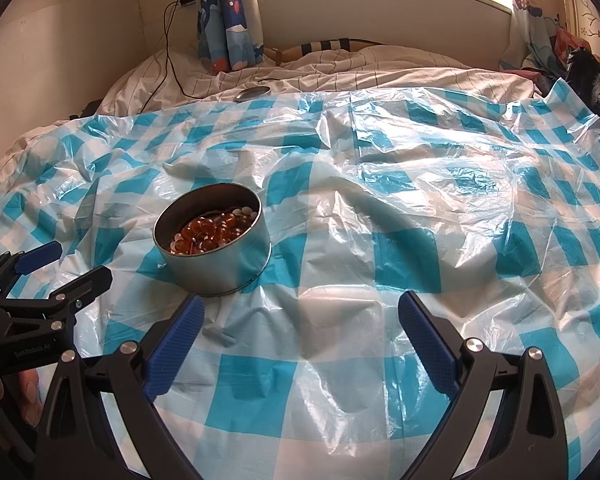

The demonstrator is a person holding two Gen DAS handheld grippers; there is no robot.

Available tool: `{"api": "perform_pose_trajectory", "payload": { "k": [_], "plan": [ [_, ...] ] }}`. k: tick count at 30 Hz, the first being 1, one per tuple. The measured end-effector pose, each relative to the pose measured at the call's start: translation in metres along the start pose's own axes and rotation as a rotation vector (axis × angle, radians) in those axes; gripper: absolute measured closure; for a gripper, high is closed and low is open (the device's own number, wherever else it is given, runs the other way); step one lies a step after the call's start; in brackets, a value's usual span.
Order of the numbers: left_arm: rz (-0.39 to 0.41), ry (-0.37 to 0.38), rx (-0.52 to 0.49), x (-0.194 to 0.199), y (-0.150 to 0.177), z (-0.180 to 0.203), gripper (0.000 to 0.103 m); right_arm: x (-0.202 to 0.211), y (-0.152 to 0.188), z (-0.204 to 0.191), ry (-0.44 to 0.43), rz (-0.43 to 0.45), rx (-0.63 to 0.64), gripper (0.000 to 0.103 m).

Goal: Organize jewelry

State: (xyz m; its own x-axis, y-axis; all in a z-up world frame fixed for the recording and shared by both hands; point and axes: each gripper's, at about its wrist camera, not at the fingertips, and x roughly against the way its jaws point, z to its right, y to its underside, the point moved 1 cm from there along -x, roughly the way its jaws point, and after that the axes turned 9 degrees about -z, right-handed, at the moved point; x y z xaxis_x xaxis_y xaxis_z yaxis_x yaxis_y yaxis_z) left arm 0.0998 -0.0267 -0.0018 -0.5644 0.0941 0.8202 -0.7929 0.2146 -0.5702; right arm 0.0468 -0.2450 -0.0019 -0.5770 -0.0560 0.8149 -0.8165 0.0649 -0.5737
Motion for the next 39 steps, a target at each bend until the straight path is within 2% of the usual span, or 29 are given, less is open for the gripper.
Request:
{"api": "perform_pose_trajectory", "payload": {
  "k": [17,21,25,28,30,32,39],
  "plan": [
    [-0.016,0.014,0.015,-0.003,-0.001,0.0,0.007,-0.001,0.0,0.0,0.0,-0.003,0.001,0.009],
    [-0.029,0.06,0.052,-0.006,-0.002,-0.005,0.007,-0.001,0.0,0.0,0.0,-0.004,0.002,0.009],
    [-0.041,0.053,0.071,-0.008,-0.001,-0.005,0.007,-0.001,0.0,-0.001,0.0,-0.004,0.0,0.009],
    [-0.003,0.019,0.07,-0.001,0.002,-0.005,0.007,-0.002,0.001,0.001,-0.005,-0.01,-0.002,0.009],
    [0.041,0.013,0.06,0.006,0.002,-0.005,0.007,-0.002,0.001,0.002,-0.003,-0.01,-0.002,0.009],
    [0.044,0.027,0.051,0.007,0.001,-0.004,0.007,-0.003,0.001,0.003,-0.003,-0.008,-0.005,0.009],
    [-0.047,0.076,0.021,-0.004,-0.001,0.002,0.007,-0.002,0.001,0.005,-0.003,-0.008,-0.007,0.009]
  ]
}}
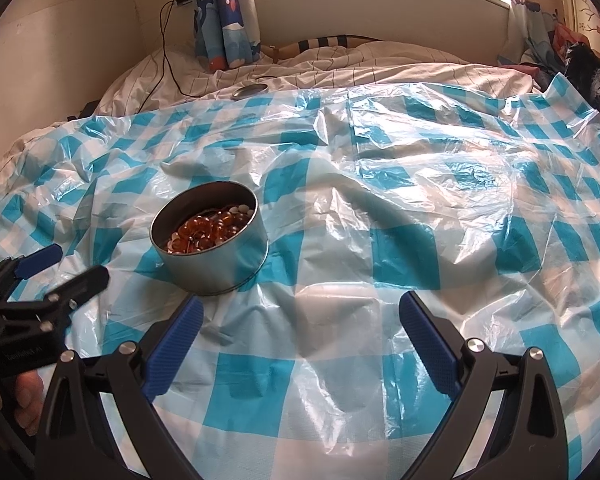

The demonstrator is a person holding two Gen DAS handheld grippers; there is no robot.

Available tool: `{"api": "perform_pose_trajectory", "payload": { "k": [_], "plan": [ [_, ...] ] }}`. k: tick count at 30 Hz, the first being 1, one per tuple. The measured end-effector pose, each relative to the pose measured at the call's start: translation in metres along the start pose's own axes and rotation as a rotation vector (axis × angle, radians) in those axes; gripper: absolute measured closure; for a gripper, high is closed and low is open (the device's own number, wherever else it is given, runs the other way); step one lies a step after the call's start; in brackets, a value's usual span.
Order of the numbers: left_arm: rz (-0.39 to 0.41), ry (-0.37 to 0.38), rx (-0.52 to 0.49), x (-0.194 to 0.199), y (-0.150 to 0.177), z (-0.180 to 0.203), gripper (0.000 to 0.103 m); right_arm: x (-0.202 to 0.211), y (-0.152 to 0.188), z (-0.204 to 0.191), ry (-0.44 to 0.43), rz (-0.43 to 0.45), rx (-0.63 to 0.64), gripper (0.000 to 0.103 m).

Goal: Organize jewelry

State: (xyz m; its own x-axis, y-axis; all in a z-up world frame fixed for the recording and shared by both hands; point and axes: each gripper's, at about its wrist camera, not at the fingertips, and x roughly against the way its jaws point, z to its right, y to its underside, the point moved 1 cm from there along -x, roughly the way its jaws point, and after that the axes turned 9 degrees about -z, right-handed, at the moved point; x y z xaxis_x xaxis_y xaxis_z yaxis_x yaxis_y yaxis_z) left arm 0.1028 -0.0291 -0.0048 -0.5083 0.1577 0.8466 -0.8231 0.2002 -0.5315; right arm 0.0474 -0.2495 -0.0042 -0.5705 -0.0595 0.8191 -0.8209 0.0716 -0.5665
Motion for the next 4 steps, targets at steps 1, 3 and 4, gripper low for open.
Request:
{"api": "perform_pose_trajectory", "payload": {
  "k": [1,3,4],
  "plan": [
    [-0.007,0.003,0.012,-0.0012,0.0003,-0.0019,0.007,0.0001,-0.0001,-0.0004,0.0,0.001,-0.002,0.008],
    [-0.018,0.007,0.034,-0.0028,0.0007,-0.0059,0.007,-0.0001,-0.0005,-0.0001,-0.003,0.001,-0.004,0.008],
    [-0.022,0.01,0.042,-0.0036,0.0007,-0.0074,0.007,0.0,-0.0005,0.0002,-0.004,0.001,-0.004,0.008]
  ]
}}
